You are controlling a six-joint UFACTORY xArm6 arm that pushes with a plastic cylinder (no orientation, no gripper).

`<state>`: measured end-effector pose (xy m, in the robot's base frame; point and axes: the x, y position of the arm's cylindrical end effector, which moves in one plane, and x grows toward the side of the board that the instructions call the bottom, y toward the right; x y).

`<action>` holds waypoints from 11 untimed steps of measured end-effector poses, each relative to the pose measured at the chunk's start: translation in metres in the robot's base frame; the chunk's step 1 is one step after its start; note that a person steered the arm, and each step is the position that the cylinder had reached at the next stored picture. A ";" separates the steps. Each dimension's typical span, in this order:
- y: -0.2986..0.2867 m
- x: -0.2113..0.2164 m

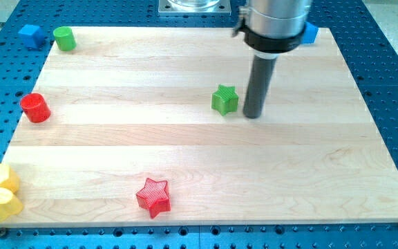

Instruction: Push the green star bottom right to the green circle

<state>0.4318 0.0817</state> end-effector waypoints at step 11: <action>-0.297 -0.106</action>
<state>0.3255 -0.2150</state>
